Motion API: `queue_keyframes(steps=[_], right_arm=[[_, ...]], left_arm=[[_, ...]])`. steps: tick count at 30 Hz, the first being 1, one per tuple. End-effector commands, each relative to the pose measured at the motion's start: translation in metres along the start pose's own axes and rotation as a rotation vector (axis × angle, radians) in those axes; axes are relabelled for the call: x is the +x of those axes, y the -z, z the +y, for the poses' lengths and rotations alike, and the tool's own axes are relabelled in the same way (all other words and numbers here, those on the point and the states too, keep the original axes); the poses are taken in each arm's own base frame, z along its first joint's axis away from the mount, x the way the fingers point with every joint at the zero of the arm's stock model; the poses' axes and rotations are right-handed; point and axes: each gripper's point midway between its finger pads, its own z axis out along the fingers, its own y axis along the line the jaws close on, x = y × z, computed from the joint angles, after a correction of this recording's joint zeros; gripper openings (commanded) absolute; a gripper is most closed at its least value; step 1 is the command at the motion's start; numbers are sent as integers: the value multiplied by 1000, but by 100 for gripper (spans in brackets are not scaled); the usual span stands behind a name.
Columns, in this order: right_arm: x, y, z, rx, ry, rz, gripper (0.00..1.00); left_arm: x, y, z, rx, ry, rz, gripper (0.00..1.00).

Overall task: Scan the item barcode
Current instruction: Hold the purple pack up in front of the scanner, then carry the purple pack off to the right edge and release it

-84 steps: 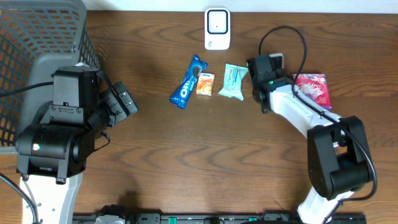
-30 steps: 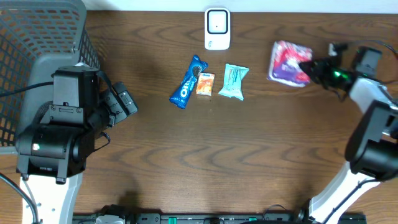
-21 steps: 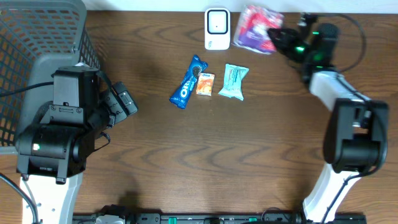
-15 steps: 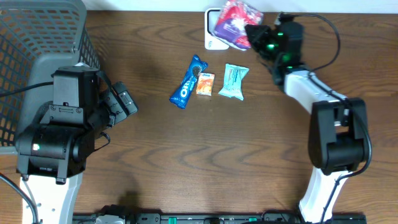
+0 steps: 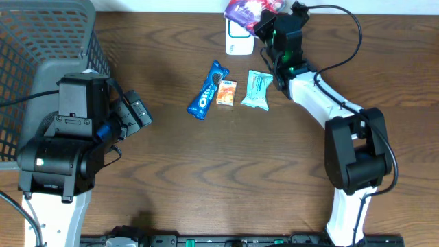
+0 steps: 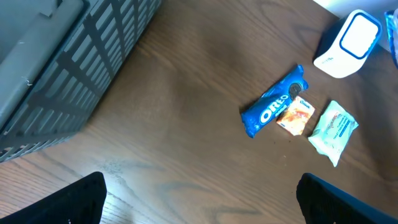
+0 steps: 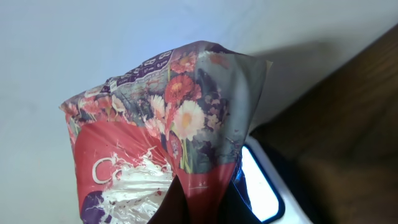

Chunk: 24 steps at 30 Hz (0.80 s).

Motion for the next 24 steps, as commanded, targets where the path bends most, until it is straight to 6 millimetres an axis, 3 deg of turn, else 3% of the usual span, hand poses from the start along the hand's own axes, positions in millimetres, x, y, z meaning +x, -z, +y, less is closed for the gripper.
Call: queue_keyframes(steps=[1,9,11,16,21,24], right_arm=[[8,-15,-1,-7,19,12,1],[4,-17,2,-13,80,30,1],[-6,-15,0,-5,79,29,1],[-57,1,-22,83,61,7,1],[-128,39,-73,274,73,-13,1],[-174,73,-110,404,114,-35,1]], left_arm=[[-3,1,2,-12,2,-9,98],[-3,1,2,-12,2,-9,98],[-3,1,2,-12,2,-9,98],[-3,1,2,-12,2,-9,98],[-3,1,2,-12,2,-9,98],[-3,1,2,-11,2,-9,98]])
